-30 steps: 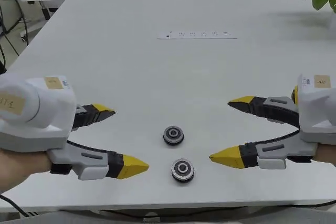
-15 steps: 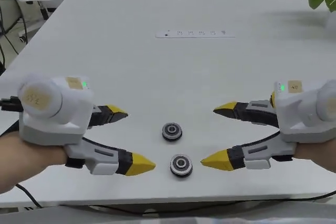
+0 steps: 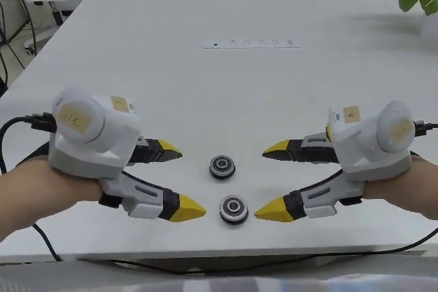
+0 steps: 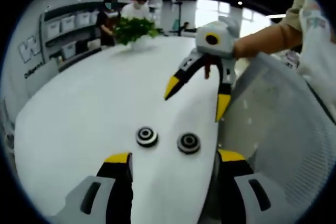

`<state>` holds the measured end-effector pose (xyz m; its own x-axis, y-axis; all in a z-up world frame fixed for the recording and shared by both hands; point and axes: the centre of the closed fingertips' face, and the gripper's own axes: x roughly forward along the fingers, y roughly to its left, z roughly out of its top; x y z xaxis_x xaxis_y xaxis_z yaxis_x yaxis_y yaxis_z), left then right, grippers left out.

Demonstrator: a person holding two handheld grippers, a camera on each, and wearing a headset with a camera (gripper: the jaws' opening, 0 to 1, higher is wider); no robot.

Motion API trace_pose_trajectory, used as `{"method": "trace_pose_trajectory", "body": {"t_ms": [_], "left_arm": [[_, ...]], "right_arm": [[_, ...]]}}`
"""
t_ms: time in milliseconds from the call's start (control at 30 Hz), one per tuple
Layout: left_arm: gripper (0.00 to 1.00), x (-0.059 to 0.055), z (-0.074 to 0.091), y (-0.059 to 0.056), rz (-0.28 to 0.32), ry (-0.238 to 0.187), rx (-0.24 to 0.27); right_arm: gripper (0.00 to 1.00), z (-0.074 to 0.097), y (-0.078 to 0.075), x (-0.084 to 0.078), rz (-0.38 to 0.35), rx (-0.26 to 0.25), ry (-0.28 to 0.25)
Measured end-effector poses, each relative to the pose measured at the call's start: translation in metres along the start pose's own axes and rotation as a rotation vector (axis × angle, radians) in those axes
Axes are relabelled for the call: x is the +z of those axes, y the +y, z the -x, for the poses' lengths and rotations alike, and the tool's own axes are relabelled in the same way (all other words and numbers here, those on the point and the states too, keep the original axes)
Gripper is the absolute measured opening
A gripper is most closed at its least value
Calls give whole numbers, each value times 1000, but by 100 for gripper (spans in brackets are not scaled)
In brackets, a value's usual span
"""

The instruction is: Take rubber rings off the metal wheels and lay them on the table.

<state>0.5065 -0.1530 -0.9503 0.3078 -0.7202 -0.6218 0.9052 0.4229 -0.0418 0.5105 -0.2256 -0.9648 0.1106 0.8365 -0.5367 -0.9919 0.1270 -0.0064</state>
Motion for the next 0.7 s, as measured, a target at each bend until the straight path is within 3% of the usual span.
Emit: {"method": "trace_pose_trajectory", "body": {"t_ms": [400,700], "left_arm": [[56,8,-16,-3,-37,19,-55],[49,8,-31,-13,-64,50,-109]], "right_arm": [[53,-10,-3,-8,-12,40,26],[46,-18,-1,-12,-10,70,43]]}}
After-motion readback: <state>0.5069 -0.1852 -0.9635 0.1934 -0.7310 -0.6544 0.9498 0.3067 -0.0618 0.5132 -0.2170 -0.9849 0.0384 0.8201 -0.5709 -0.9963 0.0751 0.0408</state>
